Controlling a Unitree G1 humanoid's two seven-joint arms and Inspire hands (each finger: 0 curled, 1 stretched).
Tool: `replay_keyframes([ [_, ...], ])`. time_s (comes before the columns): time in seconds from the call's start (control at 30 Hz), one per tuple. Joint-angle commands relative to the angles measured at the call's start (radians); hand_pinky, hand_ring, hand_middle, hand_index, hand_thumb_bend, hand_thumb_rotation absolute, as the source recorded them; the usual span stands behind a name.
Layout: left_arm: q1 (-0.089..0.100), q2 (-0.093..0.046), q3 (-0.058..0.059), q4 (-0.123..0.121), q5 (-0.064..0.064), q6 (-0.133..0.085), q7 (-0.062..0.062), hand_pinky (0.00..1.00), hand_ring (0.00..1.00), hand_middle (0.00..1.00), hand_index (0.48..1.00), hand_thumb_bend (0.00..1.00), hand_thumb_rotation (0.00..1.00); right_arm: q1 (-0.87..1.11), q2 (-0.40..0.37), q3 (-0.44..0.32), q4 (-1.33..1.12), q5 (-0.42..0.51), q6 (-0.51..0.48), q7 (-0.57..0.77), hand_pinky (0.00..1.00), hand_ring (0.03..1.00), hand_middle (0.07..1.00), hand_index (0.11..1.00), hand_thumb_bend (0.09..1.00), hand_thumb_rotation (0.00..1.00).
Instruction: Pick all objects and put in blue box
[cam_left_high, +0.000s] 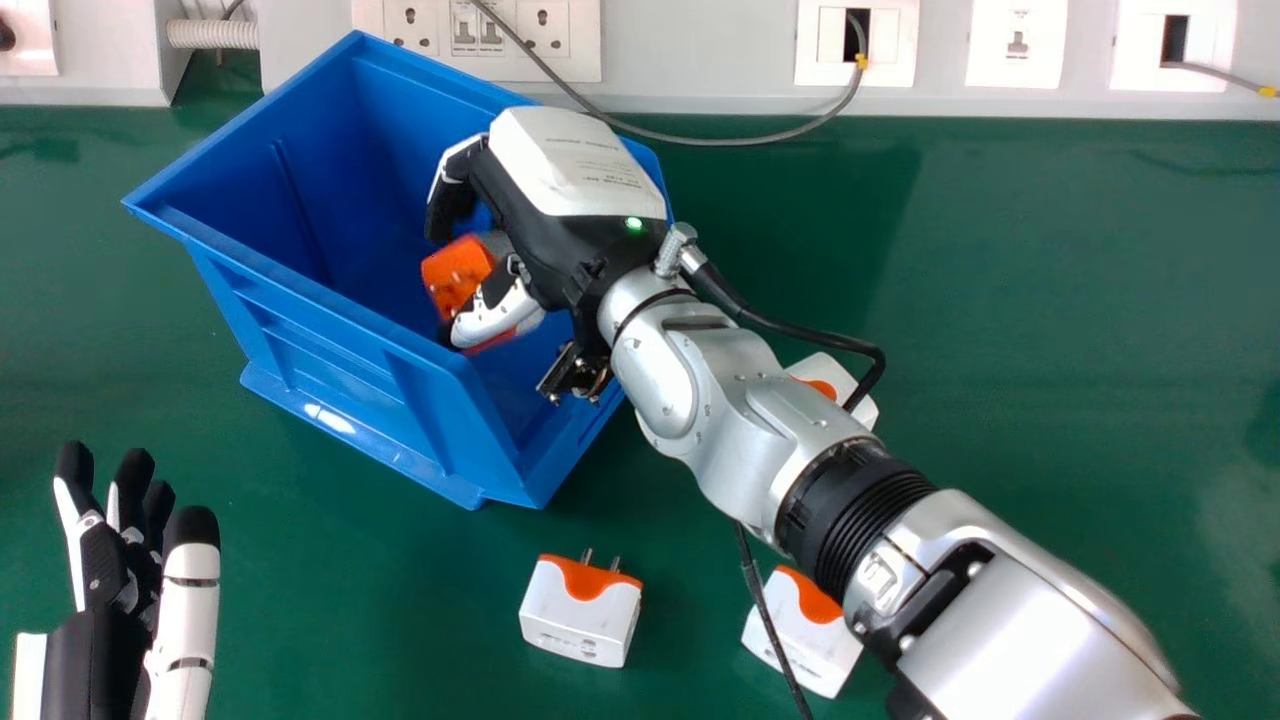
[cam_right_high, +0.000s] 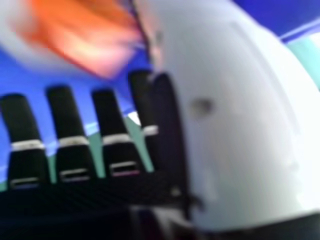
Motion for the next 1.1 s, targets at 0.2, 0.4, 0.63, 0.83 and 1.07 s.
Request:
replay_keyframes([
  [0.2,-0.009,0.008,0.004,-0.015,0.018,-0.014,0.007,1.0,1.0,1.0,1.0,0.33,0.73,-0.013,-0.013,-0.001,-0.062,-0.005,0.018,0.031,0.72,0.885,0.92,0.893,0.493,0.0],
  [0.4,-0.012,0.011,0.004,-0.014,0.026,-0.019,0.008,1.0,1.0,1.0,1.0,0.32,0.75,-0.006,-0.017,0.003,-0.082,-0.015,0.03,0.002,0.63,0.844,0.899,0.877,0.549,0.0],
  [0.63,-0.012,0.016,0.004,-0.019,0.04,-0.012,0.012,1.0,1.0,1.0,1.0,0.32,0.76,0.171,-0.095,-0.021,-0.445,-0.027,0.081,0.009,0.63,0.802,0.872,0.842,0.522,0.0],
  [0.83,-0.029,0.027,0.006,-0.012,0.037,-0.002,0.013,1.0,1.0,1.0,1.0,0.3,0.78,0.358,-0.147,-0.026,-0.757,-0.038,0.122,0.051,0.64,0.802,0.871,0.822,0.679,0.0],
  [1.07,-0.062,0.035,-0.003,0.01,0.048,-0.006,0.016,1.0,1.0,1.0,1.0,0.29,0.77,0.611,-0.219,-0.021,-1.037,-0.098,0.087,0.021,0.67,0.838,0.875,0.819,0.607,0.0],
])
